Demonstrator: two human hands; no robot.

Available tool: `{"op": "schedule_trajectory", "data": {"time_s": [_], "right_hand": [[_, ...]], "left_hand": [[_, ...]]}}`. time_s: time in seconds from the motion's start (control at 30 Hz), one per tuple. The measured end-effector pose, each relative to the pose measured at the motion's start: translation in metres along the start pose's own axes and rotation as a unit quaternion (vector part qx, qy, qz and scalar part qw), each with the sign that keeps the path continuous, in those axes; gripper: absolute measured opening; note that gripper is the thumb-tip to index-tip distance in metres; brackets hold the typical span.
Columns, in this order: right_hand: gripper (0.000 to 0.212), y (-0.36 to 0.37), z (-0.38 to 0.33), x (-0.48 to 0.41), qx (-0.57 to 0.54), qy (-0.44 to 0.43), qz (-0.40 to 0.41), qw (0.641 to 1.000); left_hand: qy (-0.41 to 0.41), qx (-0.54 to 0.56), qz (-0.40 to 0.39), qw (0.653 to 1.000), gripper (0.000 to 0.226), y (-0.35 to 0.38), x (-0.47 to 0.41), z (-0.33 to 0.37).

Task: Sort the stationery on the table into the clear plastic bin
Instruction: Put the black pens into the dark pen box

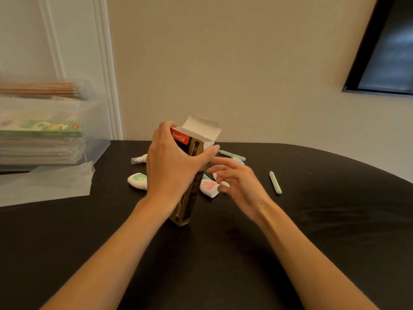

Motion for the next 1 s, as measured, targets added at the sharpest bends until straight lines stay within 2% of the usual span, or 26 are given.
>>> {"op": "schedule_trajectory", "data": {"time_s": [0.13, 0.27, 0.4, 0.57, 0.73, 1.0], "right_hand": [[0.024, 0.003, 0.0, 0.002, 0.01, -0.003, -0.038, 0.999], [0.016, 0.007, 0.001, 0.005, 0.008, -0.007, -0.029, 1.0], [0.018, 0.011, -0.001, 0.008, -0.03, -0.018, -0.03, 0.999], [0.021, 0.013, -0.01, 0.008, -0.12, -0.027, -0.057, 0.991], [0.023, 0.016, -0.019, 0.005, -0.131, -0.026, -0.05, 0.99], [0.021, 0.024, -0.044, -0.008, -0.026, -0.037, -0.014, 0.999]], "left_hand": [[-0.015, -0.003, 0.005, 1.0, 0.094, 0.005, 0.005, 0.001], [0.019, -0.05, 0.002, 0.999, 0.101, 0.003, 0.008, -0.003], [0.059, -0.047, 0.011, 0.997, 0.109, -0.002, 0.007, -0.009], [0.045, 0.063, -0.025, 0.997, 0.07, -0.01, 0.007, -0.014], [-0.045, 0.228, -0.04, 0.972, 0.075, -0.012, 0.007, -0.016], [-0.106, 0.311, -0.044, 0.943, 0.057, -0.015, 0.007, -0.026]]}}
Point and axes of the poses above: each hand's wrist, its own x-axis away from the middle knuckle, its own y-axis out of the palm, z = x × y, the point moved 2 cm from there along -x, towards the middle knuckle, and after that the axes turned 15 degrees about -y, right-handed, at the moved point
